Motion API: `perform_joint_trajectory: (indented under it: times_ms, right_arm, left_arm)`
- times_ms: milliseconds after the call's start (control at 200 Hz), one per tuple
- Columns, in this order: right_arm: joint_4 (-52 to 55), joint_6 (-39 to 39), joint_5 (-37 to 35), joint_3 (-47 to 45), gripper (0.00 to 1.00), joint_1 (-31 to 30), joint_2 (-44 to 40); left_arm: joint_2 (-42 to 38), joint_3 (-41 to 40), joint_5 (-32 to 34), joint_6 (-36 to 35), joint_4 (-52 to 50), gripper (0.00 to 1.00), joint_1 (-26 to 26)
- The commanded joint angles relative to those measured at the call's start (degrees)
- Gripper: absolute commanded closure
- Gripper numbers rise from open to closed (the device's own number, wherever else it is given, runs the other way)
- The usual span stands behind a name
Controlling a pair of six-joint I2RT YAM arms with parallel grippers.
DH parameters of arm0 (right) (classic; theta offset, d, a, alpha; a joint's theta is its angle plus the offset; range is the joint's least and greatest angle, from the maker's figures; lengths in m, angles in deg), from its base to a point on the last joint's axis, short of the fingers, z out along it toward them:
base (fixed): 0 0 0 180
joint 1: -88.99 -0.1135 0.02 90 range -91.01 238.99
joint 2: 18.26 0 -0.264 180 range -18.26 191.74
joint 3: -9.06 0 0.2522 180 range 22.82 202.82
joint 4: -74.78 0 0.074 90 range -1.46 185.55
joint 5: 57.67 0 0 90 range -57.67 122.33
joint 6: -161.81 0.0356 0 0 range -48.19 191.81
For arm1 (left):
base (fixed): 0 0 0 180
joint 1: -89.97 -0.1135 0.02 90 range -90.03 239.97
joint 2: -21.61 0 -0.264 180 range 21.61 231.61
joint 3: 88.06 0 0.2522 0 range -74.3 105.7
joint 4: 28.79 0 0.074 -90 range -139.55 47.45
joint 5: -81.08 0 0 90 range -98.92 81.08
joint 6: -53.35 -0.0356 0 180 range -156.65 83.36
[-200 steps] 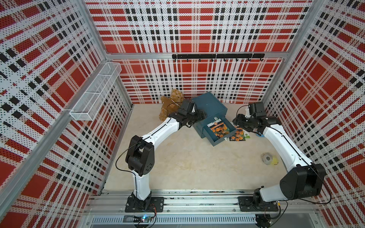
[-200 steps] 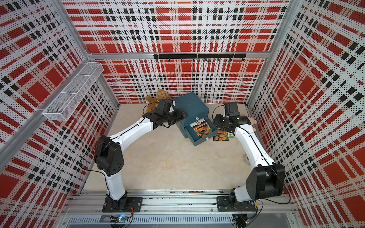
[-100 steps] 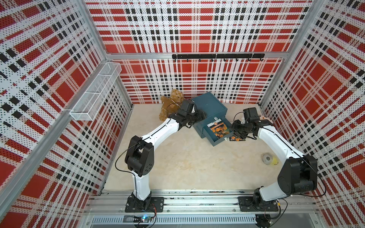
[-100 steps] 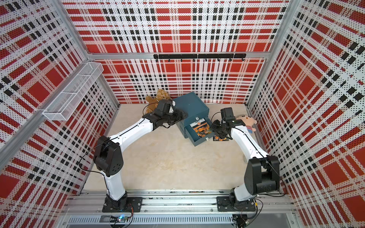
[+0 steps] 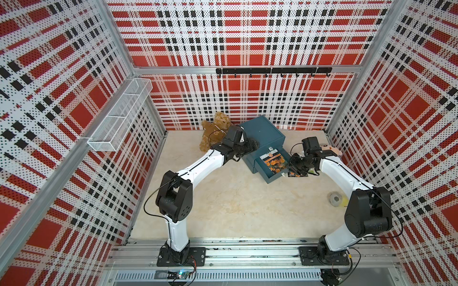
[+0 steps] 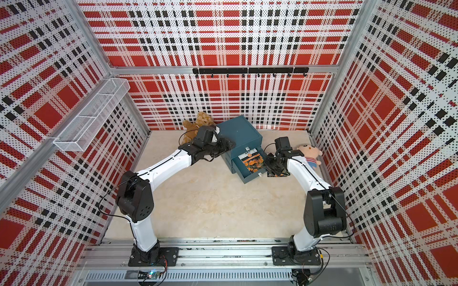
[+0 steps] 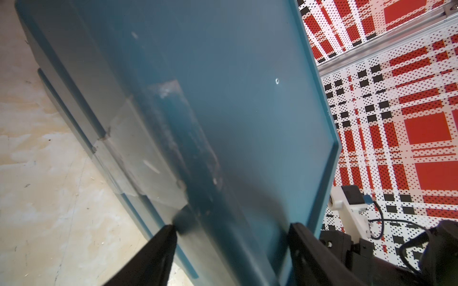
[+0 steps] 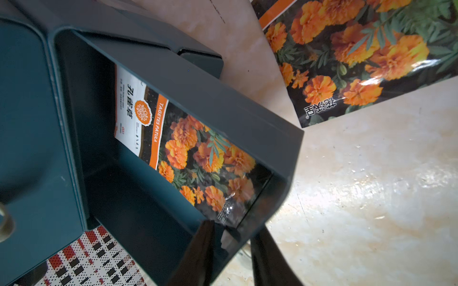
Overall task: Take the seed bags out of the drawer
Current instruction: Adjust the drawer in the storage box.
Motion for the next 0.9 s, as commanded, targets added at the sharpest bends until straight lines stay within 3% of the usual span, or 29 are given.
perform_joint_trajectory:
  times_ms: [0, 240, 571, 892]
  right_arm:
    - [2.19, -1.92, 1.76, 1.68, 0.76, -0.08, 0.92]
    - [4.34, -3.98, 3.12, 2.26, 0.88, 0.27, 1.20]
    - [8.29, -5.82, 7.95, 7.33, 0.98, 0.60, 3.05]
    - [17.03, -10.42, 9.00, 11.99, 1.00, 0.62, 5.46]
  left_arm:
    - [1.31, -3.25, 0.89, -0.94, -6.24, 0.24, 0.03]
    - [1.10, -4.29, 0.62, -1.01, -5.52, 0.24, -0.06]
    - [1.11, -4.47, 0.43, -1.50, -5.53, 0.24, -0.08]
    - [0.83, -4.92, 0.63, -1.67, -5.32, 0.24, -0.22]
